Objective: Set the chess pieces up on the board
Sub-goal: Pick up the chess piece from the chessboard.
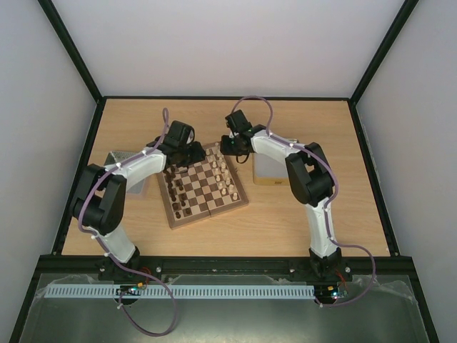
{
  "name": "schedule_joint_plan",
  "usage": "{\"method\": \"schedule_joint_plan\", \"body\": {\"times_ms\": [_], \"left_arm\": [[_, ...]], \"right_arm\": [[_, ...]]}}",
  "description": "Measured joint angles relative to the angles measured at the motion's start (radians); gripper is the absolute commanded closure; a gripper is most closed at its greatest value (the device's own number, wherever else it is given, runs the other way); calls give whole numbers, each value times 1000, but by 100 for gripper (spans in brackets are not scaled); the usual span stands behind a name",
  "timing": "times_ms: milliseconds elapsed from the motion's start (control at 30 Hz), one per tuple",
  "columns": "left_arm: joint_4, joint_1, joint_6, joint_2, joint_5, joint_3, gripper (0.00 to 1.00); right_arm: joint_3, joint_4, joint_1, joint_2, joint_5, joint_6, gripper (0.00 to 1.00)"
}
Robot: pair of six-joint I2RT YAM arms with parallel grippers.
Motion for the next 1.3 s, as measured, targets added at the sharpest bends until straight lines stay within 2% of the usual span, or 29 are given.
{"method": "schedule_joint_plan", "body": {"times_ms": [567, 900, 1000, 1133, 1300], "left_arm": [[1, 0, 0, 18, 4, 4, 55], [0, 0, 0, 18, 8, 4, 55], [0, 0, 0, 18, 9, 4, 55], [0, 0, 0, 18, 10, 4, 55], [0, 0, 1, 18, 11, 4, 55]], "right_arm": [[-1, -40, -2, 27, 23, -34, 75], [-2, -52, -2, -23, 45, -46, 70], [-6, -47, -2, -40, 15, -56, 73], [-21, -43, -2, -44, -24, -71, 83], [-38, -42, -2, -44, -52, -95, 81]]}}
